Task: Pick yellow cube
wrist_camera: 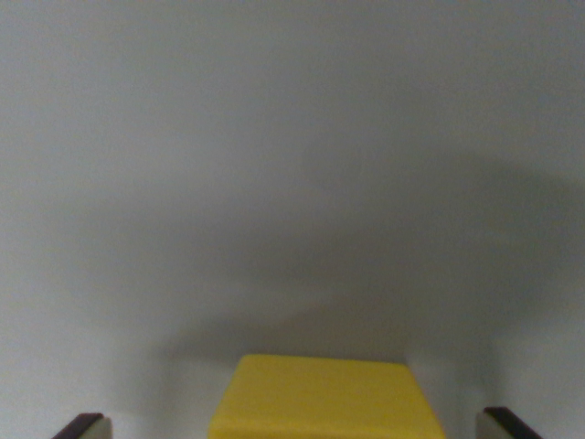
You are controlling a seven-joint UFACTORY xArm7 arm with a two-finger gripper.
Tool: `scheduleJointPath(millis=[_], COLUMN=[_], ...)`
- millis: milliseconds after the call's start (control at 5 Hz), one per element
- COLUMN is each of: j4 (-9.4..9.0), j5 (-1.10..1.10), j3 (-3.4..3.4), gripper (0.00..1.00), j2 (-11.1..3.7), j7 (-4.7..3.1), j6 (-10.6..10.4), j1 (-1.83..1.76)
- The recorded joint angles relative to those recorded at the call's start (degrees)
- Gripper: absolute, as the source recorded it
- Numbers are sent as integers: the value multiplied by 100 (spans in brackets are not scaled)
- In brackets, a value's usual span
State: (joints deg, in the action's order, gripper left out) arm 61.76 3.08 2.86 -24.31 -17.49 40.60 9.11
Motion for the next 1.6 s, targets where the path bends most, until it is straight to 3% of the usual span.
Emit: scheduleJointPath(millis=[800,1000,1600], j4=[-1,-1,1], j5=[0,0,0], j3=[0,0,0], gripper=[0,100,100], j2=[-1,-1,1], j7=[-1,-1,-1], j6=[-2,-2,2], j1=[0,0,0])
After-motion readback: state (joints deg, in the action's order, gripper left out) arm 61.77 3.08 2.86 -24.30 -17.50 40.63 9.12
